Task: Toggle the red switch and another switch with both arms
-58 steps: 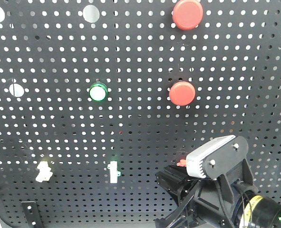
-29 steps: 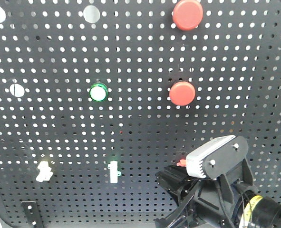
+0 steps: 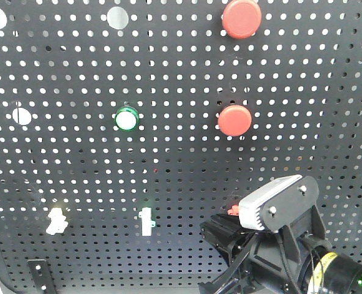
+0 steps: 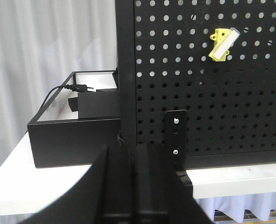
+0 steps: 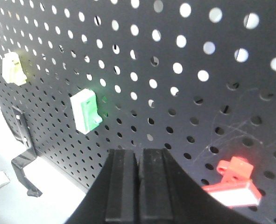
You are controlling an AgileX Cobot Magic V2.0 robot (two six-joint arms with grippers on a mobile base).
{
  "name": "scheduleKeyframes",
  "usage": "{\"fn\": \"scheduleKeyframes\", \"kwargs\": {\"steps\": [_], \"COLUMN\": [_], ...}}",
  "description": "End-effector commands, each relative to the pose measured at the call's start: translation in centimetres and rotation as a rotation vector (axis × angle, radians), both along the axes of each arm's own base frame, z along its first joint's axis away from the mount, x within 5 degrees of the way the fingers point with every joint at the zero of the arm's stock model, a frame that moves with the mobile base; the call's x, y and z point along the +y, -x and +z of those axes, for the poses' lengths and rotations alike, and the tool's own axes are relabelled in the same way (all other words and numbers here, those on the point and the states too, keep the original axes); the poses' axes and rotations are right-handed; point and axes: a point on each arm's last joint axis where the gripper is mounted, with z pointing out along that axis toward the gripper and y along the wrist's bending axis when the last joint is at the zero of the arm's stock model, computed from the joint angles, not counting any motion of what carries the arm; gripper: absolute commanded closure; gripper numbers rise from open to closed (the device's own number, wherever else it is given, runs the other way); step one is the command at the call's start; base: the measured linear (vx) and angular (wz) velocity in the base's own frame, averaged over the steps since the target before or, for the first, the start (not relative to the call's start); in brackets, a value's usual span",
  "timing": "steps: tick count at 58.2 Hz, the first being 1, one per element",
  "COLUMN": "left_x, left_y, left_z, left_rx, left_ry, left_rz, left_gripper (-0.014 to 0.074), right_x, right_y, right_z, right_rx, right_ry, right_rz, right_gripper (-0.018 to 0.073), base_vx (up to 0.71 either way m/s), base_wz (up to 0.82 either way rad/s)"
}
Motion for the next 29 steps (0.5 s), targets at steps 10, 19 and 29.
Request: {"fn": "scheduleKeyframes", "kwargs": {"steps": [10,19,29], "left_x": [0.0,0.0,0.0], "left_y": [0.0,0.0,0.0], "left_z": [0.3,0.3,0.3], "left_rx": [-0.066,-0.066,-0.066], "left_ry": [0.016,0.016,0.016], "left_rz": [-0.004,-0.004,-0.004], "left_gripper": [0.0594,0.0594,0.0594], "right_x": [0.0,-2.7,-8.7], "right_y": [0.2,2.9,6.9], "right_z": [2.4,2.4,0.1], "right_rx": [-0.109,-0.143,-0.169], "right_ry": [-0.079,-0.157,-0.239], "right_rz": [0.015,-0.03,-0.208], "right_gripper": [0.0566,0.0566,0.0566], "base_vx": [0.0,0.0,0.0], "base_wz": [0.0,0.0,0.0]}}
